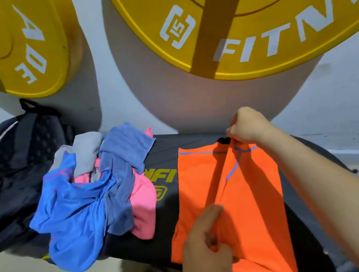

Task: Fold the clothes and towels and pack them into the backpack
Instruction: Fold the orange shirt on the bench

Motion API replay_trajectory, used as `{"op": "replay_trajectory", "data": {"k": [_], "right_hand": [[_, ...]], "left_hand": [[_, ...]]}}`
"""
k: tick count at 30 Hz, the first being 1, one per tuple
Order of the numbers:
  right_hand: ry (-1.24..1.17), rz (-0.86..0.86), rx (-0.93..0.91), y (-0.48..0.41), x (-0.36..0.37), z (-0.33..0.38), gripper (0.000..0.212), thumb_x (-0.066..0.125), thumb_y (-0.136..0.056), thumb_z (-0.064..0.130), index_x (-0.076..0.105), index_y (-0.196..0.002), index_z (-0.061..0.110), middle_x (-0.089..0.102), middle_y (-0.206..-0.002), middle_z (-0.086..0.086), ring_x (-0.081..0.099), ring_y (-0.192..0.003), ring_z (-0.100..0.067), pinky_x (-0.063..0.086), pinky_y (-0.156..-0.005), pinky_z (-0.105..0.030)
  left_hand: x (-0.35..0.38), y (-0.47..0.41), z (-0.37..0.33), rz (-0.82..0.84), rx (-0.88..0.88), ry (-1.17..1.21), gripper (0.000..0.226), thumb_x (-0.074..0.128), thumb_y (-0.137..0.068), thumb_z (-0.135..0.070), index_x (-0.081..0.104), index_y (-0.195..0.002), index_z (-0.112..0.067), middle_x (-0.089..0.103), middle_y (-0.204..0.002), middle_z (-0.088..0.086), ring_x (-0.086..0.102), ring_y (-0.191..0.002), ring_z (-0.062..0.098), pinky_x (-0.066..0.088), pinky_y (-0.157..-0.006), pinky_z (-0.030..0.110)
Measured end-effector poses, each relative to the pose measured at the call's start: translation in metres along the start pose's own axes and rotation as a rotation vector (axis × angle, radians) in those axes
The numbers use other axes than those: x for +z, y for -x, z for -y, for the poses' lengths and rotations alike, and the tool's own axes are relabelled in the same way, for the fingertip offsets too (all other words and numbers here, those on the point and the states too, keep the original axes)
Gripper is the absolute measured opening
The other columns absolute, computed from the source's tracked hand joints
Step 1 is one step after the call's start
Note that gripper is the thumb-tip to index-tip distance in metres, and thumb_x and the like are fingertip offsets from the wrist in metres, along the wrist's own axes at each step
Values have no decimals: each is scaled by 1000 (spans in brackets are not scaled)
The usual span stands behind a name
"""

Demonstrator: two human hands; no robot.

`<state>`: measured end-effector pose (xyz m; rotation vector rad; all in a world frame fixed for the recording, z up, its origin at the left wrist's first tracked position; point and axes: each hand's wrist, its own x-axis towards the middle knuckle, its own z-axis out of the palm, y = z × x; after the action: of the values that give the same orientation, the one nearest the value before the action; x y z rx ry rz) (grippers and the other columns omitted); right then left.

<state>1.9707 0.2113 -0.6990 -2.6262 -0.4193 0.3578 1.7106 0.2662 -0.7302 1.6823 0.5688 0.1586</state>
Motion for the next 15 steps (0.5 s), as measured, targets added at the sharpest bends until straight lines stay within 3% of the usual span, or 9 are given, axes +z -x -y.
{"op": "replay_trajectory", "data": {"k": [3, 5, 9, 12, 15], "right_hand": [[5, 45, -17, -3, 25, 30, 18, 62, -81, 17, 50, -70, 8, 50, -71, -12, 47, -74, -30, 35, -64, -29], [18, 53, -27, -2, 39, 47, 26, 64, -81, 17, 46, -64, 9, 50, -72, -12, 48, -75, -31, 35, -64, -30], [52, 40, -60, 1, 65, 72, 29, 64, -83, 18, 45, -63, 8, 61, -88, -22, 60, -90, -37, 35, -65, -30], [75, 17, -78, 2, 83, 81, 17, 63, -85, 19, 57, -78, 4, 66, -102, -22, 62, -99, -38, 39, -67, -31], [27, 37, -102, 1, 100, 82, 16, 58, -83, 17, 52, -73, 5, 65, -95, -26, 60, -95, -40, 36, -65, -30]], "left_hand": [[-29, -4, 12, -63, -52, 19, 73, 43, -52, -2, 70, -98, -51, 69, -99, -8, 51, -56, 0, 44, -56, 15], [-42, -6, 21, -111, -106, 38, 75, 41, -48, -5, 68, -97, -54, 65, -83, -6, 49, -51, 6, 51, -56, 25], [-56, -5, 32, -160, -201, 63, 66, 45, -52, 2, 68, -103, -33, 48, -67, -2, 46, -41, 10, 47, -43, 23], [-61, -3, 40, -137, -258, -17, 68, 44, -49, -8, 63, -101, -47, 45, -57, 3, 47, -49, 22, 48, -45, 23], [-63, -3, 47, -138, -258, -101, 63, 54, -63, -1, 58, -98, -53, 44, -54, -1, 57, -54, 30, 44, -47, 14]]}}
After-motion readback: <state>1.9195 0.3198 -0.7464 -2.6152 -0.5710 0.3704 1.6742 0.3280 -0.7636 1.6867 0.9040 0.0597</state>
